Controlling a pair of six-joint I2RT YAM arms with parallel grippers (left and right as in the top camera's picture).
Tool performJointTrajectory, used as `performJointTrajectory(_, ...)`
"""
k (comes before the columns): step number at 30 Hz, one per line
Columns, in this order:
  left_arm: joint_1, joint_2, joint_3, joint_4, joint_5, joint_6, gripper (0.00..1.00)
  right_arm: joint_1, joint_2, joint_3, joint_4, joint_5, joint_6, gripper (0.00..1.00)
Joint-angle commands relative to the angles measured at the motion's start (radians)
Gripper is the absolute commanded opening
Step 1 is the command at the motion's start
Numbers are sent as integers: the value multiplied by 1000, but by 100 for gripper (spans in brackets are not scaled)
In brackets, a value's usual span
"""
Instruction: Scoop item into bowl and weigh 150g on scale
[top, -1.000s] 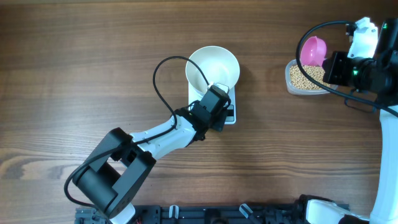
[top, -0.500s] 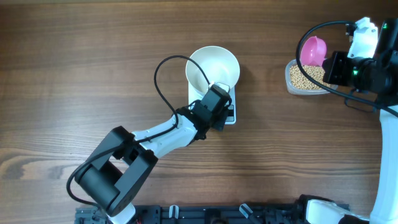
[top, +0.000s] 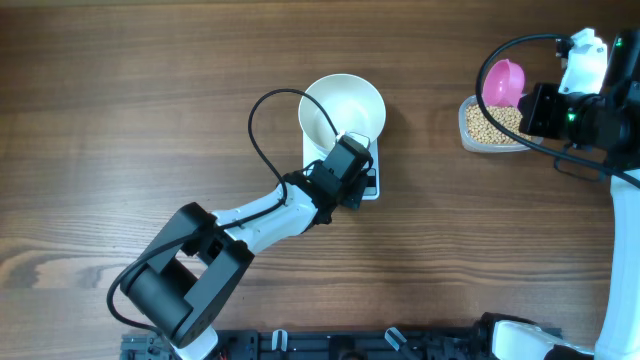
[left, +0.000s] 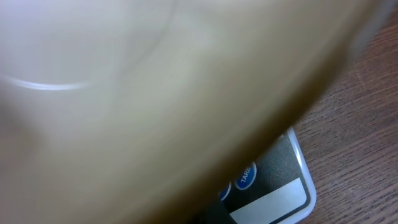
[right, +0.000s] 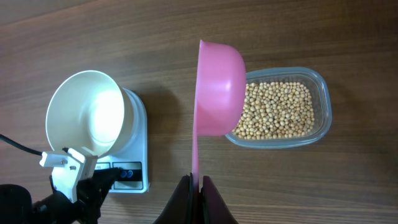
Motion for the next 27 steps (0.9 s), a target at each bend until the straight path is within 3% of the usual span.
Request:
performJointTrajectory(1,2,23,-20,-35,-17,13,4,-2,8,17,0,13,1,4)
performJointTrajectory(27,2,63,-18,-82,-17,2,4,-2,8,17,-3,13,0,4)
